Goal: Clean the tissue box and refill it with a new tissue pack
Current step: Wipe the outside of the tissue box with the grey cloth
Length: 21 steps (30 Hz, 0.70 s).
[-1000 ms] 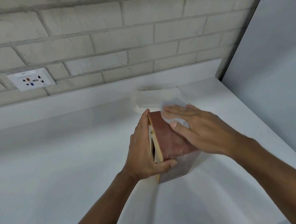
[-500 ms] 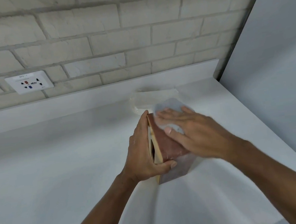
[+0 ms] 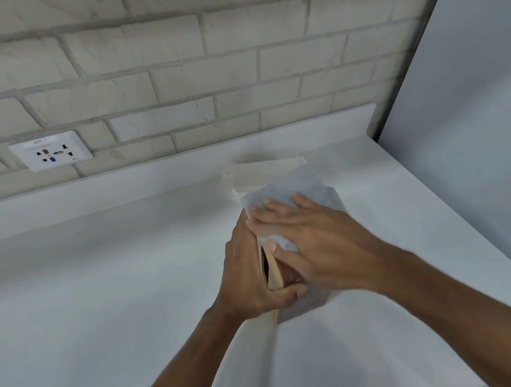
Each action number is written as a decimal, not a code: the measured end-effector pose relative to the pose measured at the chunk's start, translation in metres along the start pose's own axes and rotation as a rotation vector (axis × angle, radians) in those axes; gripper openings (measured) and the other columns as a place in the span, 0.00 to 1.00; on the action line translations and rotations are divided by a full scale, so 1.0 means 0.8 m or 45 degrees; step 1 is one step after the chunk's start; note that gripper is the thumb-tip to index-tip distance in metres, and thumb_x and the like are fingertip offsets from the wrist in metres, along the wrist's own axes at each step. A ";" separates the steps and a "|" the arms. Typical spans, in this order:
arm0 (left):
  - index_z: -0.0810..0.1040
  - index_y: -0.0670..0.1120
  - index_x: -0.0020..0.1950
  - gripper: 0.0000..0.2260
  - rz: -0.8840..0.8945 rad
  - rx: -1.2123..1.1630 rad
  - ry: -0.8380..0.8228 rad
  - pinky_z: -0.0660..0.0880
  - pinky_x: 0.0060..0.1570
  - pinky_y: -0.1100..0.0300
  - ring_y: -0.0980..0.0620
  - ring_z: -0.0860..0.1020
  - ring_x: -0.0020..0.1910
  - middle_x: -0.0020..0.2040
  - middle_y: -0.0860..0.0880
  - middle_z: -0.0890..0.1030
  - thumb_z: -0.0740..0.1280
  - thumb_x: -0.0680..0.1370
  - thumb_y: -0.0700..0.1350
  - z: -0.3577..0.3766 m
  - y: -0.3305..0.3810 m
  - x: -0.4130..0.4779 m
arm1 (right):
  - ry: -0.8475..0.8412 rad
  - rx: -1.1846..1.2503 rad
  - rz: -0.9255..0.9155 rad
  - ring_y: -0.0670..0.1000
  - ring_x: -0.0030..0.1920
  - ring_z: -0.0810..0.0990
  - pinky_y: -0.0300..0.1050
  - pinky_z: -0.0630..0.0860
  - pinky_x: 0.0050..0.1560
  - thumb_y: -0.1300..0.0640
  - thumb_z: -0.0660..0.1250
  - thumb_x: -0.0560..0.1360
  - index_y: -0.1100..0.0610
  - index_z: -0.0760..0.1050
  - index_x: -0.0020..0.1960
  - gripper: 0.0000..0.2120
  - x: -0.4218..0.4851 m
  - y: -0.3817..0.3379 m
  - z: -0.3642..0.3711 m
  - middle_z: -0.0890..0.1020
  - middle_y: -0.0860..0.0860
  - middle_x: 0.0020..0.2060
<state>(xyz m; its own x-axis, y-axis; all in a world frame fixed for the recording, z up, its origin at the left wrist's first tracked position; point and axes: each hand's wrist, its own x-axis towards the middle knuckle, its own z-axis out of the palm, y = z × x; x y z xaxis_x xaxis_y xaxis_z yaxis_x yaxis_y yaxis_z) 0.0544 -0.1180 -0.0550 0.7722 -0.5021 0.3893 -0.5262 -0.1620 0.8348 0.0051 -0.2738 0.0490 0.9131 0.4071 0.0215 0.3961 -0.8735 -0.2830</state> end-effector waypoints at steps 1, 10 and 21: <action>0.63 0.46 0.79 0.48 -0.006 -0.012 0.011 0.75 0.66 0.45 0.47 0.75 0.72 0.73 0.53 0.73 0.77 0.66 0.65 -0.001 0.001 0.002 | 0.006 0.039 0.044 0.39 0.77 0.52 0.46 0.45 0.78 0.47 0.49 0.84 0.46 0.62 0.77 0.22 0.002 0.003 -0.003 0.61 0.40 0.77; 0.48 0.48 0.85 0.61 -0.092 0.043 -0.001 0.70 0.72 0.40 0.52 0.67 0.79 0.80 0.58 0.65 0.73 0.63 0.74 -0.002 -0.001 -0.007 | 0.079 0.084 0.180 0.34 0.76 0.49 0.46 0.50 0.79 0.41 0.44 0.83 0.44 0.60 0.78 0.25 -0.043 0.029 -0.001 0.58 0.37 0.76; 0.48 0.57 0.84 0.57 -0.103 0.004 0.032 0.70 0.73 0.40 0.53 0.67 0.79 0.80 0.59 0.65 0.74 0.64 0.75 -0.002 0.006 -0.005 | 0.031 0.044 0.120 0.37 0.77 0.50 0.47 0.47 0.79 0.45 0.48 0.84 0.44 0.59 0.78 0.23 -0.028 0.033 -0.009 0.59 0.38 0.77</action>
<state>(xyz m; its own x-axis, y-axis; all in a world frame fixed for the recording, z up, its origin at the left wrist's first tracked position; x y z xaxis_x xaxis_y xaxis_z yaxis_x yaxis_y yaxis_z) 0.0495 -0.1157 -0.0520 0.8210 -0.4657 0.3302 -0.4627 -0.2040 0.8627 -0.0041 -0.3079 0.0479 0.9485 0.3164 0.0160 0.3049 -0.8977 -0.3180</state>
